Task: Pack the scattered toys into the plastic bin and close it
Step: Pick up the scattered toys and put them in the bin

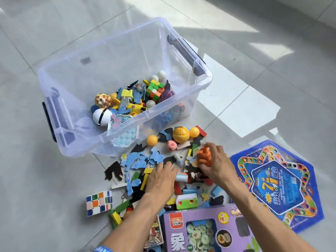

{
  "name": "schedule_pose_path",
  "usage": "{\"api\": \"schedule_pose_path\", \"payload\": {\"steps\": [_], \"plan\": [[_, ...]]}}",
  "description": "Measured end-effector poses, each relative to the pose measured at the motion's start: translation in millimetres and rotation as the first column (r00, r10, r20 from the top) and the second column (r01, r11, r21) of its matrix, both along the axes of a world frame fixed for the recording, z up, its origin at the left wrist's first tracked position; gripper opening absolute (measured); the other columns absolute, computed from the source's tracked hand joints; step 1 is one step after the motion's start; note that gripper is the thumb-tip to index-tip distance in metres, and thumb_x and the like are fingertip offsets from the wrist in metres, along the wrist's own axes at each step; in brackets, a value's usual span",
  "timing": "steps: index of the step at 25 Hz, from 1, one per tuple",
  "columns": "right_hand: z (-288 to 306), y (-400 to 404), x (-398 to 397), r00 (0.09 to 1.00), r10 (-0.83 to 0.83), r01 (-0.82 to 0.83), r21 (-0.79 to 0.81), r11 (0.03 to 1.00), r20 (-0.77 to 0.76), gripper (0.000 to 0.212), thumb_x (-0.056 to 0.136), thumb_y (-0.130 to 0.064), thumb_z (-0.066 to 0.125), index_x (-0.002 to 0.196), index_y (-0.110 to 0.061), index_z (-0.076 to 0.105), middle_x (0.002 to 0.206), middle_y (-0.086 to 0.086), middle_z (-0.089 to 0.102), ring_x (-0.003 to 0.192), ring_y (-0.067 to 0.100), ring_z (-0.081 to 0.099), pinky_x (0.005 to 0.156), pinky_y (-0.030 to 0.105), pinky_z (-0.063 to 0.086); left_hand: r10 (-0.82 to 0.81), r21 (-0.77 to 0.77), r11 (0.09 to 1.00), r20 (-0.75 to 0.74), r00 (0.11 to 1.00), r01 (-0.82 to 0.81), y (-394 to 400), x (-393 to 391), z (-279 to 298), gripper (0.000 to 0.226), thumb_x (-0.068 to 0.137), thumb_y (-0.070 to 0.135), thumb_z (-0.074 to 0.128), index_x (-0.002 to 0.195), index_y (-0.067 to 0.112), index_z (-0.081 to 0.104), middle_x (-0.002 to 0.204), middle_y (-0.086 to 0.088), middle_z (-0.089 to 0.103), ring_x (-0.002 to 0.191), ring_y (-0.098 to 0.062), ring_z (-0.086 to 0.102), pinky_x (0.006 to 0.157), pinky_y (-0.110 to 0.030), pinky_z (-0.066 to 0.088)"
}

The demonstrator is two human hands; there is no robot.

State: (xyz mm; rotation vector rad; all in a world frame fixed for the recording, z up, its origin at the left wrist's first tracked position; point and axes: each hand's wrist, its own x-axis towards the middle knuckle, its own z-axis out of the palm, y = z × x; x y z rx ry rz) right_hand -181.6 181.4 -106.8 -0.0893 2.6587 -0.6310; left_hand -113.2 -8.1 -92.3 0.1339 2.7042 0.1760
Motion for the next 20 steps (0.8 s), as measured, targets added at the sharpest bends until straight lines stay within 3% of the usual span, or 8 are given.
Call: {"api": "schedule_pose_path", "payload": {"steps": [3,5,8,11,14,16,18,20], "plan": [[40.8,-13.9,14.4,0.961,-0.275,0.249,-0.337,0.908,-0.031,0.031,0.087,-0.027,0.062,0.116,-0.031,0.051,0.093,-0.002,0.069,0.075,0.016,0.066,0.063,0.036,0.055,0.286,0.250,0.931,-0.047,0.957,-0.266,-4.8,18.7,13.6,0.023,0.094,0.021,0.053,0.116,0.022,0.055,0.103,0.003,0.061,0.094,-0.016,0.055,0.071,-0.024,0.040],[91.5,-38.3,7.5,0.936,-0.352,0.273,-0.593,0.758,-0.019,0.023,0.089,-0.015,0.061,0.108,-0.026,0.057,0.079,0.001,0.070,0.062,0.016,0.068,0.052,0.033,0.053,0.557,0.499,0.718,0.007,0.830,-0.486,-0.7,24.6,50.0,0.014,0.095,0.038,0.054,0.096,0.025,0.058,0.076,0.007,0.060,0.067,-0.006,0.053,0.054,-0.017,0.034],[177.9,-88.1,-34.1,0.957,-0.292,0.147,-0.856,0.495,-0.004,0.028,0.091,-0.011,0.063,0.118,-0.018,0.056,0.100,0.011,0.070,0.072,0.020,0.071,0.056,0.031,0.055,0.734,0.770,0.437,-0.006,0.679,-0.466,5.5,13.4,130.2,0.020,0.093,0.042,0.059,0.080,0.026,0.054,0.057,0.008,0.050,0.053,-0.002,0.051,0.045,-0.015,0.033],[222.3,-104.9,-70.0,0.959,-0.272,0.080,-0.843,0.532,-0.080,0.062,0.092,-0.035,0.065,0.145,-0.021,0.037,0.136,0.008,0.057,0.100,0.013,0.068,0.080,0.037,0.059,0.840,0.893,0.333,-0.135,0.525,-0.303,-17.4,-41.8,196.2,0.022,0.092,0.042,0.061,0.097,0.021,0.063,0.075,0.005,0.065,0.065,-0.005,0.061,0.057,-0.022,0.048],[197.4,-73.1,-52.3,0.873,-0.419,0.089,-0.762,0.641,-0.250,0.029,0.094,-0.022,0.059,0.123,-0.024,0.057,0.111,0.001,0.069,0.083,0.016,0.070,0.069,0.039,0.060,0.903,0.894,0.372,-0.285,0.322,-0.251,-53.1,-87.8,227.0,0.053,0.088,0.042,0.059,0.133,0.016,0.051,0.124,0.000,0.061,0.104,-0.013,0.060,0.087,-0.035,0.051],[144.9,-47.7,-17.1,0.888,-0.379,0.152,-0.612,0.776,-0.261,0.015,0.092,-0.015,0.058,0.104,-0.023,0.063,0.091,-0.003,0.070,0.074,0.019,0.069,0.063,0.037,0.059,0.848,0.857,0.500,-0.454,0.273,-0.127,-48.2,-82.7,220.1,0.047,0.089,0.023,0.059,0.134,0.013,0.050,0.130,-0.003,0.057,0.109,-0.017,0.058,0.085,-0.034,0.052],[79.7,-27.0,24.0,0.967,-0.211,0.156,-0.316,0.936,-0.146,0.015,0.091,-0.021,0.061,0.105,-0.024,0.063,0.095,-0.003,0.070,0.076,0.012,0.066,0.069,0.036,0.057,0.699,0.780,0.625,-0.575,0.426,0.027,-21.8,-60.5,184.6,0.029,0.089,0.005,0.056,0.117,0.009,0.061,0.111,-0.004,0.063,0.094,-0.020,0.060,0.077,-0.032,0.053],[26.2,-16.9,61.7,0.999,0.040,-0.041,-0.017,0.999,-0.010,0.027,0.090,-0.033,0.060,0.115,-0.026,0.057,0.108,-0.002,0.063,0.087,0.015,0.064,0.070,0.036,0.053,0.498,0.682,0.728,-0.597,0.629,0.071,1.5,-45.0,127.6,0.022,0.087,0.001,0.054,0.102,0.009,0.067,0.098,-0.003,0.066,0.086,-0.022,0.061,0.073,-0.037,0.053]]}}
